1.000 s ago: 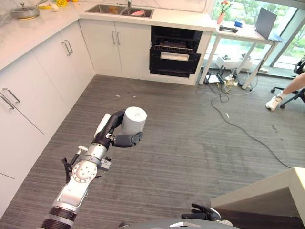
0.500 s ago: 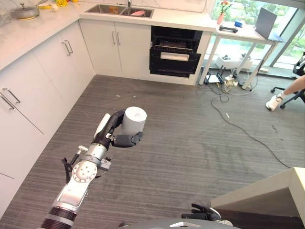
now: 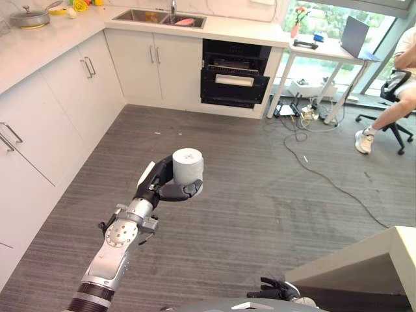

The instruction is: Place the dishes in the dishwasher.

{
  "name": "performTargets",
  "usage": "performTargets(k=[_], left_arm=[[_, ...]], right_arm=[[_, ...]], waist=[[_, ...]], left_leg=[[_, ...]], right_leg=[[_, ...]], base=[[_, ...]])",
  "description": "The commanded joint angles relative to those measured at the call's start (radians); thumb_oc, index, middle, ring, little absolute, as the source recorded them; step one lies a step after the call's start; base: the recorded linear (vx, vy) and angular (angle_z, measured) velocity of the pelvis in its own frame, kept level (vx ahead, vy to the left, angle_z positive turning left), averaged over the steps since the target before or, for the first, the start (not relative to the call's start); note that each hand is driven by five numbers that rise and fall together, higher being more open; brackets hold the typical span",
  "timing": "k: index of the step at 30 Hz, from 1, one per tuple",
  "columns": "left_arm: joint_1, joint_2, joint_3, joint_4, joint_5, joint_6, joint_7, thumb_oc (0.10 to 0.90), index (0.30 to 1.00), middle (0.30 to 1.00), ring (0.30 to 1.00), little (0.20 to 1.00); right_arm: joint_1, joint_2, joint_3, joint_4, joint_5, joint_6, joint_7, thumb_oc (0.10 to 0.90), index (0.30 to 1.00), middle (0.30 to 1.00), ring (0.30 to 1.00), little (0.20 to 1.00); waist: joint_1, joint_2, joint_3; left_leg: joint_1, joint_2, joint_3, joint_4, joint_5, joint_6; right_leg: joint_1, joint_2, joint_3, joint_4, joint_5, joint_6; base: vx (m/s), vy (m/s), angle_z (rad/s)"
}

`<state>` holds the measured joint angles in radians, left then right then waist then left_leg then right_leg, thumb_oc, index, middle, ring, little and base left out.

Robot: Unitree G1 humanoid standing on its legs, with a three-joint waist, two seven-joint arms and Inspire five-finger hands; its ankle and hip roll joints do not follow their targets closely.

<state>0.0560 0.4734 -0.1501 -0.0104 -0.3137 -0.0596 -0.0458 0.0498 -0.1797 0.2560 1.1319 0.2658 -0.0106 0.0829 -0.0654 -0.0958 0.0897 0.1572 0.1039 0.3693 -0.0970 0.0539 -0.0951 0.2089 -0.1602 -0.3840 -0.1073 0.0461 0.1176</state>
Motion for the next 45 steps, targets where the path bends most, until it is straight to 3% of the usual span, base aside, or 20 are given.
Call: performTargets(k=[1, 4, 5, 8, 12, 14, 17, 20, 24, 25, 27, 29, 31, 34, 36, 37, 39, 41, 43, 45], left_arm=[[-0.135, -0.021, 0.018, -0.081, -0.036, -0.089, -0.003, 0.4, 0.3, 0.3, 0.3, 0.3], [-0.141, -0.016, 0.014, -0.094, -0.034, -0.088, -0.006, 0.4, 0.3, 0.3, 0.3, 0.3], [-0.145, -0.015, 0.008, -0.087, -0.029, -0.091, 0.011, 0.4, 0.3, 0.3, 0.3, 0.3], [-0.147, -0.022, 0.002, -0.077, -0.021, -0.097, 0.025, 0.4, 0.3, 0.3, 0.3, 0.3], [-0.151, -0.011, -0.007, -0.08, 0.001, -0.106, 0.02, 0.4, 0.3, 0.3, 0.3, 0.3], [-0.196, -0.01, -0.018, -0.065, 0.014, -0.105, 0.019, 0.4, 0.3, 0.3, 0.3, 0.3], [-0.222, -0.023, -0.023, -0.06, 0.029, -0.103, 0.016, 0.4, 0.3, 0.3, 0.3, 0.3], [-0.219, -0.038, -0.031, -0.061, 0.026, -0.103, 0.02, 0.4, 0.3, 0.3, 0.3, 0.3], [-0.213, -0.067, -0.045, -0.055, 0.021, -0.11, 0.036, 0.4, 0.3, 0.3, 0.3, 0.3], [-0.201, -0.059, -0.033, -0.063, 0.009, -0.122, 0.039, 0.4, 0.3, 0.3, 0.3, 0.3], [-0.201, -0.049, -0.029, -0.065, 0.008, -0.122, 0.042, 0.4, 0.3, 0.3, 0.3, 0.3], [-0.202, -0.044, -0.026, -0.051, 0.011, -0.123, 0.063, 0.4, 0.3, 0.3, 0.3, 0.3], [-0.196, -0.045, -0.03, -0.042, 0.02, -0.117, 0.071, 0.4, 0.3, 0.3, 0.3, 0.3], [-0.135, -0.029, -0.017, -0.062, 0.027, -0.106, 0.055, 0.4, 0.3, 0.3, 0.3, 0.3], [-0.097, -0.023, 0.008, -0.068, 0.023, -0.103, 0.071, 0.4, 0.3, 0.3, 0.3, 0.3], [-0.078, -0.027, 0.016, -0.062, 0.021, -0.106, 0.085, 0.4, 0.3, 0.3, 0.3, 0.3], [-0.074, -0.027, 0.024, -0.063, 0.026, -0.108, 0.087, 0.4, 0.3, 0.3, 0.3, 0.3], [-0.048, -0.022, 0.049, -0.086, 0.037, -0.1, 0.069, 0.4, 0.3, 0.3, 0.3, 0.3], [-0.044, -0.022, 0.048, -0.088, 0.036, -0.099, 0.067, 0.4, 0.3, 0.3, 0.3, 0.3], [-0.078, -0.013, 0.022, -0.078, 0.048, -0.084, 0.054, 0.4, 0.3, 0.3, 0.3, 0.3]], right_arm=[[-0.096, -0.04, -0.035, -0.018, -0.032, -0.022, -0.007, 0.8, 0.9, 0.9, 0.9, 0.9], [-0.097, -0.039, -0.064, -0.066, 0.002, -0.031, -0.01, 0.8, 0.9, 0.9, 0.9, 0.9], [-0.108, -0.043, -0.059, -0.145, 0.011, -0.043, -0.019, 0.8, 0.9, 0.9, 0.9, 0.9], [-0.116, -0.06, -0.054, -0.245, 0.02, -0.053, -0.033, 0.8, 0.9, 0.9, 0.9, 0.9], [-0.135, -0.114, -0.062, -0.404, 0.022, -0.085, -0.052, 0.8, 0.9, 0.9, 0.9, 0.9], [-0.129, -0.121, -0.071, -0.44, 0.024, -0.092, -0.059, 0.8, 0.9, 0.9, 0.9, 0.9], [-0.11, -0.128, -0.069, -0.447, -0.005, -0.087, -0.06, 0.8, 0.9, 0.9, 0.9, 0.9], [-0.081, -0.133, -0.069, -0.434, -0.004, -0.085, -0.06, 0.8, 0.9, 0.9, 0.9, 0.9], [-0.057, -0.151, -0.088, -0.402, 0.04, -0.09, -0.062, 0.8, 0.9, 0.9, 0.9, 0.9], [-0.038, -0.158, -0.097, -0.409, 0.06, -0.089, -0.057, 0.8, 0.9, 0.9, 0.9, 0.9], [-0.04, -0.167, -0.099, -0.415, 0.06, -0.087, -0.056, 0.8, 0.9, 0.9, 0.9, 0.9], [-0.055, -0.178, -0.095, -0.421, 0.062, -0.081, -0.06, 0.8, 0.9, 0.9, 0.9, 0.9], [-0.059, -0.181, -0.096, -0.428, 0.066, -0.081, -0.069, 0.8, 0.9, 0.9, 0.9, 0.9], [-0.064, -0.18, -0.075, -0.456, 0.053, -0.087, -0.057, 0.8, 0.9, 0.9, 0.9, 0.9], [-0.076, -0.177, -0.048, -0.464, 0.044, -0.092, -0.056, 0.8, 0.9, 0.9, 0.9, 0.9], [-0.083, -0.174, -0.036, -0.462, 0.031, -0.099, -0.057, 0.8, 0.9, 0.9, 0.9, 0.9], [-0.078, -0.175, -0.035, -0.462, 0.021, -0.099, -0.058, 0.8, 0.9, 0.9, 0.9, 0.9], [-0.047, -0.182, -0.059, -0.503, 0.002, -0.096, -0.042, 0.8, 0.9, 0.9, 0.9, 0.9], [-0.04, -0.183, -0.061, -0.507, 0.001, -0.094, -0.042, 0.8, 0.9, 0.9, 0.9, 0.9], [-0.018, -0.18, -0.082, -0.497, -0.03, -0.082, -0.036, 0.8, 0.9, 0.9, 0.9, 0.9]], waist=[[0.017, 0.07, 0.009], [0.016, 0.079, 0.017], [-0.002, 0.088, 0.04], [-0.02, 0.103, 0.058], [-0.065, 0.123, 0.089], [-0.081, 0.101, 0.081], [-0.077, 0.089, 0.057], [-0.085, 0.09, 0.041], [-0.114, 0.134, 0.049], [-0.105, 0.147, 0.057], [-0.104, 0.141, 0.062], [-0.092, 0.102, 0.072], [-0.078, 0.078, 0.075], [-0.052, 0.085, 0.076], [-0.027, 0.095, 0.074], [-0.013, 0.085, 0.082], [-0.016, 0.086, 0.085], [-0.009, 0.122, 0.056], [-0.007, 0.113, 0.055], [-0.006, 0.094, 0.042]], left_leg=[[0.01, -0.047, 0.119, 0.057, -0.111, 0.058], [0.03, -0.09, 0.095, 0.047, -0.134, 0.091], [0.064, -0.12, 0.077, 0.033, -0.159, 0.121], [0.087, -0.133, 0.073, 0.018, -0.172, 0.129], [0.135, -0.144, 0.031, 0.026, -0.208, 0.12], [0.168, -0.167, 0.017, 0.014, -0.226, 0.101], [0.186, -0.189, -0.013, 0.028, -0.266, 0.095], [0.188, -0.201, -0.042, 0.092, -0.299, 0.09], [0.148, -0.182, -0.101, 0.297, -0.208, 0.006], [0.057, -0.152, -0.086, 0.587, -0.008, -0.158], [0.022, -0.147, -0.061, 0.691, 0.027, -0.167], [-0.069, -0.065, 0.031, 0.869, 0.015, -0.167], [-0.131, -0.042, 0.056, 0.872, 0.001, -0.146], [-0.197, 0.152, 0.119, 0.559, -0.077, -0.053], [-0.17, 0.163, 0.06, 0.221, 0.035, -0.045], [-0.208, 0.248, -0.023, 0.099, 0.123, -0.066], [-0.203, 0.274, 0.028, 0.048, 0.167, -0.076], [-0.185, 0.28, 0.079, 0.075, 0.172, -0.103], [-0.175, 0.271, 0.08, 0.073, 0.167, -0.109], [-0.175, 0.128, 0.079, 0.124, 0.072, -0.03]], right_leg=[[-0.034, -0.055, -0.123, 0.115, -0.04, 0.085], [-0.076, -0.135, -0.113, 0.287, -0.017, 0.1], [-0.152, -0.193, -0.096, 0.479, 0.028, 0.109], [-0.244, -0.184, -0.082, 0.547, 0.008, 0.1], [-0.374, -0.071, -0.084, 0.346, 0.013, 0.093], [-0.413, -0.03, -0.169, 0.142, 0.052, 0.104], [-0.391, -0.014, -0.273, 0.042, 0.059, 0.091], [-0.355, -0.002, -0.271, 0.032, 0.045, 0.059], [-0.314, 0.059, -0.177, 0.056, 0.021, 0.008], [-0.241, 0.073, -0.173, 0.11, -0.026, -0.039], [-0.222, 0.065, -0.173, 0.142, -0.052, -0.052], [-0.172, 0.049, -0.171, 0.152, -0.095, -0.086], [-0.152, 0.041, -0.173, 0.145, -0.102, -0.105], [-0.066, 0.051, -0.148, 0.137, -0.171, -0.071], [-0.041, 0.059, -0.095, 0.143, -0.21, -0.058], [-0.001, 0.039, -0.042, 0.144, -0.235, -0.044], [0.013, 0.036, -0.04, 0.15, -0.243, -0.035], [0.076, 0.021, -0.006, 0.219, -0.312, 0.0], [0.077, 0.009, -0.004, 0.236, -0.33, 0.003], [0.017, -0.186, -0.023, 0.582, -0.089, 0.074]], base=[[0.1, 0.298, -0.02], [0.17, 0.367, 0.17], [0.19, 0.351, 0.33], [0.16, 0.19, 0.58], [0.29, 0.034, 0.22], [0.41, -0.09, 0.52], [0.45, -0.154, 0.8], [0.49, -0.147, 0.53], [0.53, -0.213, 0.75], [0.51, -0.272, 0.24], [0.49, -0.225, -0.33], [0.44, -0.29, -0.57], [0.42, -0.219, -0.52], [0.61, -0.027, -0.61], [0.68, 0.207, -1.01], [0.58, 0.191, -1.09], [0.48, 0.123, -1.41], [0.82, 0.205, -0.97], [0.45, 0.173, -0.91], [0.67, 0.492, -0.1]])
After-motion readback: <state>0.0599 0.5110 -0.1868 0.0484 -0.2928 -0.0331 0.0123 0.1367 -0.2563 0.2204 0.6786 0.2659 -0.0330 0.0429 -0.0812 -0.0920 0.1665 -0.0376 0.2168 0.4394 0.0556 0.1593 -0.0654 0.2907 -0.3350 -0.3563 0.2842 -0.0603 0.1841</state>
